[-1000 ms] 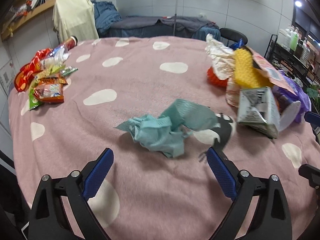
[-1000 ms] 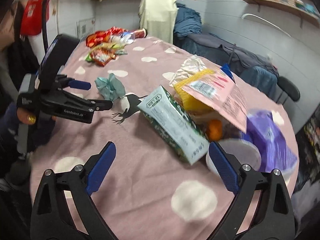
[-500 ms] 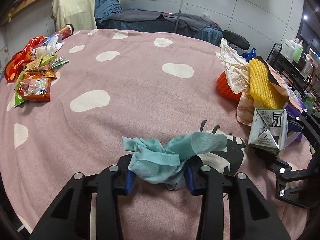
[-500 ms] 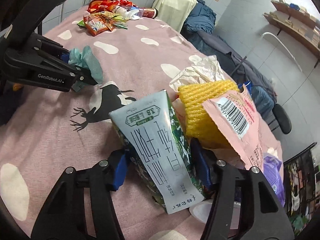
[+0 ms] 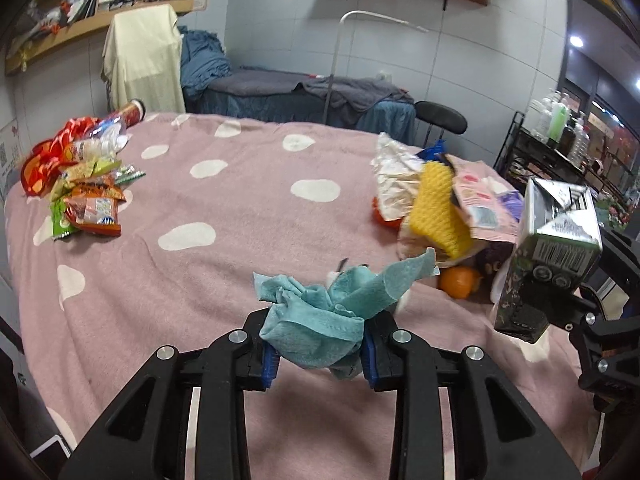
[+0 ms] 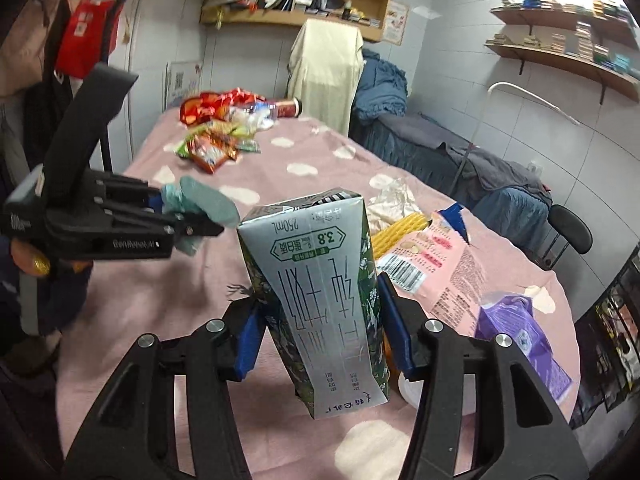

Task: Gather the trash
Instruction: 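Carry both items to the black bin and release them inside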

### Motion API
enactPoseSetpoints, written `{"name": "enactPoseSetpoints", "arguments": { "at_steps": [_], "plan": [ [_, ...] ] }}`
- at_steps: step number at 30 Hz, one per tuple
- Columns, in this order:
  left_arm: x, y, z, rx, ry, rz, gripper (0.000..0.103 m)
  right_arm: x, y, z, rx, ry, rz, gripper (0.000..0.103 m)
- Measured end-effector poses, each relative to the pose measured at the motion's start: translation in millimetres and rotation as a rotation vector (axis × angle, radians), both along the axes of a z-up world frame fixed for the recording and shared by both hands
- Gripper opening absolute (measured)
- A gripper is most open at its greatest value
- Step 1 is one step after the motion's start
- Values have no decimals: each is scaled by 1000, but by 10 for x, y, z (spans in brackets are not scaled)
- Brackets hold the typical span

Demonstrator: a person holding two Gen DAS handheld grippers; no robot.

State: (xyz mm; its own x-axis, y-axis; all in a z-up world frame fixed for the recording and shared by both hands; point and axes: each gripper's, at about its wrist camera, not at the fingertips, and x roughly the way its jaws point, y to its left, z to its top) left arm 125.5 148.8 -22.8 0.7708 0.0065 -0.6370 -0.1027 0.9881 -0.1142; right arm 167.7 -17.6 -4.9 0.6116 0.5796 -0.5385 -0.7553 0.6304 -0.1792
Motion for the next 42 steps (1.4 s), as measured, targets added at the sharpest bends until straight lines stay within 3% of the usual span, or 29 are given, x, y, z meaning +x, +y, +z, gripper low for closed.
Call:
{"name": "enactPoseSetpoints", "arguments": {
  "at_steps": [10, 23, 34, 42],
  "plan": [
    [-243, -649, 258, -14, -86, -183, 32, -306, -618, 234, 182, 30, -127, 53],
    [-278, -1719, 350, -29, -114, -441, 32, -419, -2020, 196, 378, 35, -533, 53],
    [-160, -2627, 236, -46, -29, -636, 32, -345, -3105, -335, 284, 38, -941, 53],
    [-60, -3131, 130, -2, 16, -714, 32, 20, -3515, -950, 168, 248, -1103, 53]
  ]
}}
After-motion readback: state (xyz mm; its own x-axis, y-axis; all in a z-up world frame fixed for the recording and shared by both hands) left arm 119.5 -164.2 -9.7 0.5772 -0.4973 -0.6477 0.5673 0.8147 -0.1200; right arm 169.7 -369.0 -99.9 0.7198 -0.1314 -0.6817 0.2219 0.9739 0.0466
